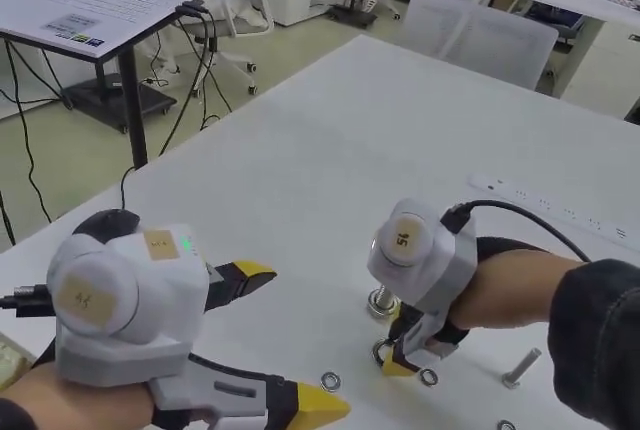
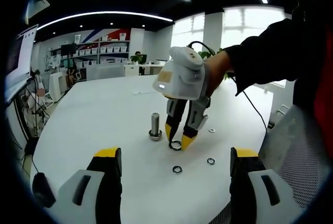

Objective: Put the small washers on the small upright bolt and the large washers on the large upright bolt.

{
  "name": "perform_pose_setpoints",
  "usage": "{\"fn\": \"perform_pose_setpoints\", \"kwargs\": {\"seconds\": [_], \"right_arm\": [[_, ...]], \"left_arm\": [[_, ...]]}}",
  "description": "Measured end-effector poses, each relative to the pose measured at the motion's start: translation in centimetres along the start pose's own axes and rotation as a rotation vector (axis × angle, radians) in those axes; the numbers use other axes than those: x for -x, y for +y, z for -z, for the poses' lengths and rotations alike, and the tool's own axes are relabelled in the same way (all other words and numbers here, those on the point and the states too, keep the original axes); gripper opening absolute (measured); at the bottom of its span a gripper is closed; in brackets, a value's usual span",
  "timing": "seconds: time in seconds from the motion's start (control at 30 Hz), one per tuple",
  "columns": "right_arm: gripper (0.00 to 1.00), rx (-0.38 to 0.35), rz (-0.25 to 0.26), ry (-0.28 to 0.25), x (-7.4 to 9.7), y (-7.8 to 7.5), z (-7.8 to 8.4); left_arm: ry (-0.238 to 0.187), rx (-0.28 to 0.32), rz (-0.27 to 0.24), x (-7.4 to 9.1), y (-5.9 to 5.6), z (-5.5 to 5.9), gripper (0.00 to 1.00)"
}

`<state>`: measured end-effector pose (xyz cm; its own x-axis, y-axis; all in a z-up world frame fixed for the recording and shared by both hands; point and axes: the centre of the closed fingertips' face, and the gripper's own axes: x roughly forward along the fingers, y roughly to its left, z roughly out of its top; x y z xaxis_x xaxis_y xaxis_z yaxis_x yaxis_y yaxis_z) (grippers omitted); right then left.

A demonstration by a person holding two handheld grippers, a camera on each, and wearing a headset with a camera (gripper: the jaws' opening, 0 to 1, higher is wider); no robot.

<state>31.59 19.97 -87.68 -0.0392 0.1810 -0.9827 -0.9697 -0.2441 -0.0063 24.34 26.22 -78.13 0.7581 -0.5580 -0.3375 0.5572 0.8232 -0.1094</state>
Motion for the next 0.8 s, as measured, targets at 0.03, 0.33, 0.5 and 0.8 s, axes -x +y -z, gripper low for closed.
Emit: {"fn": "perform_pose_setpoints", "kwargs": {"seconds": [0.03,0.33,0.5,0.8], "right_arm": [[0.25,0.000,0.000,0.000,-0.01,0.00,-0.01],[0.23,0.004,0.001,-0.002,-0.03,-0.05,-0.16],[0.23,0.004,0.000,-0.006,-0.05,-0.07,-0.29],[0.23,-0.001,-0.002,0.008,0.46,-0.16,0.09]], "left_arm": [[-0.001,0.001,0.000,0.00,0.00,-0.01,0.86],[0.000,0.002,0.003,-0.03,0.00,0.05,0.86],[0.000,0.002,0.003,-0.09,0.04,0.06,0.86],[-0.002,0.004,0.004,-0.17,0.13,0.02,0.86]]}}
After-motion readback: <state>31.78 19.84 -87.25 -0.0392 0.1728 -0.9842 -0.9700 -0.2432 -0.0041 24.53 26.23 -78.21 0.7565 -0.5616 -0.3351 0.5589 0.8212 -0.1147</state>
